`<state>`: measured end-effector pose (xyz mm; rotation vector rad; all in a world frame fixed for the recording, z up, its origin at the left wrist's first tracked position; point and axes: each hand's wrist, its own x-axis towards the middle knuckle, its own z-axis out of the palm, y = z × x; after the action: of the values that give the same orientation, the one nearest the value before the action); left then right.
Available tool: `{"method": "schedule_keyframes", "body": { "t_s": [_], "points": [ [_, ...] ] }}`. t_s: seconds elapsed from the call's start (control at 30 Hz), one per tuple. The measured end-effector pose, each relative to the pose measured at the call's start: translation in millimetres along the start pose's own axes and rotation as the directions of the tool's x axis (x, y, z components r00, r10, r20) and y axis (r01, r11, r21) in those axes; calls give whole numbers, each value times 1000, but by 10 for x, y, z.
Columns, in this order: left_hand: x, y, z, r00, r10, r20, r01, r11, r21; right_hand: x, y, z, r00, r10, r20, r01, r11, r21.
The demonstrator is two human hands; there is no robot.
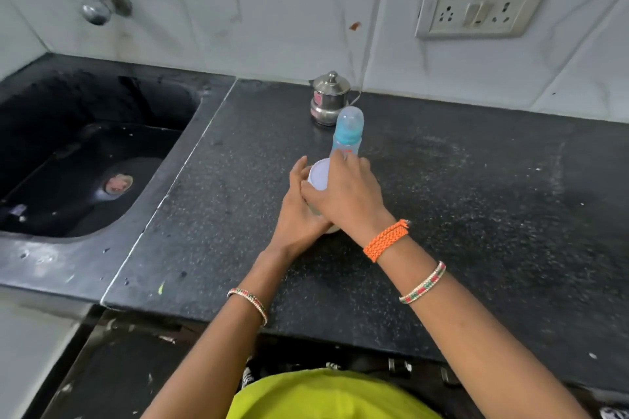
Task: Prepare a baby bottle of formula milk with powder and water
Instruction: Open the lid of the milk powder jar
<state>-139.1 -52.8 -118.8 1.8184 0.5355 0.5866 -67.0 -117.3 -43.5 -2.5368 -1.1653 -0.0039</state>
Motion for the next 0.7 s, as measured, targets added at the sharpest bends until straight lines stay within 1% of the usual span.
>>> {"method": "schedule_keyframes", "body": {
  "t_s": [0.1, 0.2, 0.27, 0.33, 0.4, 0.47, 0.57, 0.7],
  "points": [
    [8, 19, -10, 998, -43, -53, 43, 999, -11, -18, -14, 72, 998, -58, -26, 54, 990, -132],
    [18, 10, 9, 999, -22, -47, 20, 999, -47, -12, 20, 53, 997, -70, -31, 61, 971, -231],
    [60, 13, 70, 1000, -5, 10, 6, 997, -80, 4, 88, 11, 999, -20, -27, 11, 953, -302],
    [127, 48, 177, 996, -4, 87, 12, 995, -96, 45, 195, -39, 998, 62, -16, -64, 941, -331],
    [210, 93, 292, 990, -3, 142, 17, 995, -100, 109, 308, -67, 991, 131, -25, -132, 945, -300],
    [305, 126, 377, 986, 7, 166, 8, 996, -93, 174, 399, -73, 988, 148, -48, -156, 949, -275],
    [431, 109, 423, 990, -16, 138, 33, 992, -121, 257, 493, -83, 993, 83, -80, -103, 953, -286],
    [498, 32, 481, 992, -35, 121, 48, 993, -104, 302, 625, -110, 997, -58, -54, 36, 939, -343]
  ]
}}
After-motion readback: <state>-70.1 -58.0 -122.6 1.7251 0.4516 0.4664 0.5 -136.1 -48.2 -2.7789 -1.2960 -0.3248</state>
